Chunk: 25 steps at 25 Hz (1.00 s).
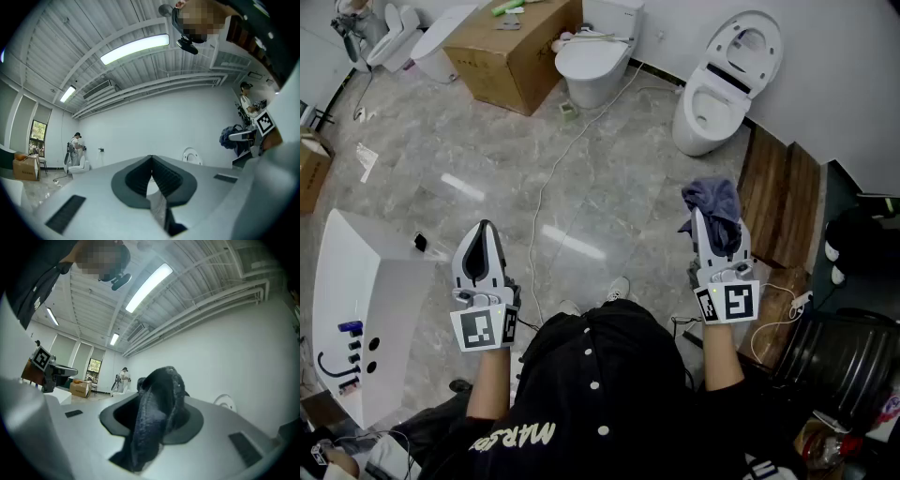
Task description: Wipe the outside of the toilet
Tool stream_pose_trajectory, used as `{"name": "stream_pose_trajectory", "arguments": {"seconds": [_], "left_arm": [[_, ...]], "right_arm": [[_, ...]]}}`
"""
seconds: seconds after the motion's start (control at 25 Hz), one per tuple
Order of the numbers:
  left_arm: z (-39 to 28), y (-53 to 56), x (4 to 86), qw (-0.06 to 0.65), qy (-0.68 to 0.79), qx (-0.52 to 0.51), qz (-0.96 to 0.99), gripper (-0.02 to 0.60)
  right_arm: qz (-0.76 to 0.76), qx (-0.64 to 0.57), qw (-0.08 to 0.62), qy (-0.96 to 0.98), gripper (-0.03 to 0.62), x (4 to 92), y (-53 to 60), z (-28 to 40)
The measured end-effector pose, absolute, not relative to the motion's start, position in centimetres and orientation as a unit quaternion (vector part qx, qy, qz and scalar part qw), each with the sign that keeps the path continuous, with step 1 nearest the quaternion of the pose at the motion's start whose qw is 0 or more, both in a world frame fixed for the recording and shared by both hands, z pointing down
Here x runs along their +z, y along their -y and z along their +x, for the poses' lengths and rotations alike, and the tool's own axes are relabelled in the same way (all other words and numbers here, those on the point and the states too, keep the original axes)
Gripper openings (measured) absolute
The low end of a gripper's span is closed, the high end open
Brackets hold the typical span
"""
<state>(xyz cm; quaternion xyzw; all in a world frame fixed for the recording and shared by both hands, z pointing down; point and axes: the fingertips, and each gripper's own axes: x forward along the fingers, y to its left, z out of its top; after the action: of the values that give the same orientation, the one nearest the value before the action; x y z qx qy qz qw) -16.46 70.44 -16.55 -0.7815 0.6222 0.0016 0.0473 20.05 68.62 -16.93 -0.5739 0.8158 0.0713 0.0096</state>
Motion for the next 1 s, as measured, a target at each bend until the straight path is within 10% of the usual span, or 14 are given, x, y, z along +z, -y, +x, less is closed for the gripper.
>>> {"name": "stream_pose_trajectory", "arguments": {"seconds": [1.0], "left_arm": [[-9.5,-68.8,-16.4,0.007,-0.647,-0.011,-0.763,0.009]], "right_arm": [[-0.554,0.041,0.026,-0.831,0.143,-14.4,-65.9,26.1]]}}
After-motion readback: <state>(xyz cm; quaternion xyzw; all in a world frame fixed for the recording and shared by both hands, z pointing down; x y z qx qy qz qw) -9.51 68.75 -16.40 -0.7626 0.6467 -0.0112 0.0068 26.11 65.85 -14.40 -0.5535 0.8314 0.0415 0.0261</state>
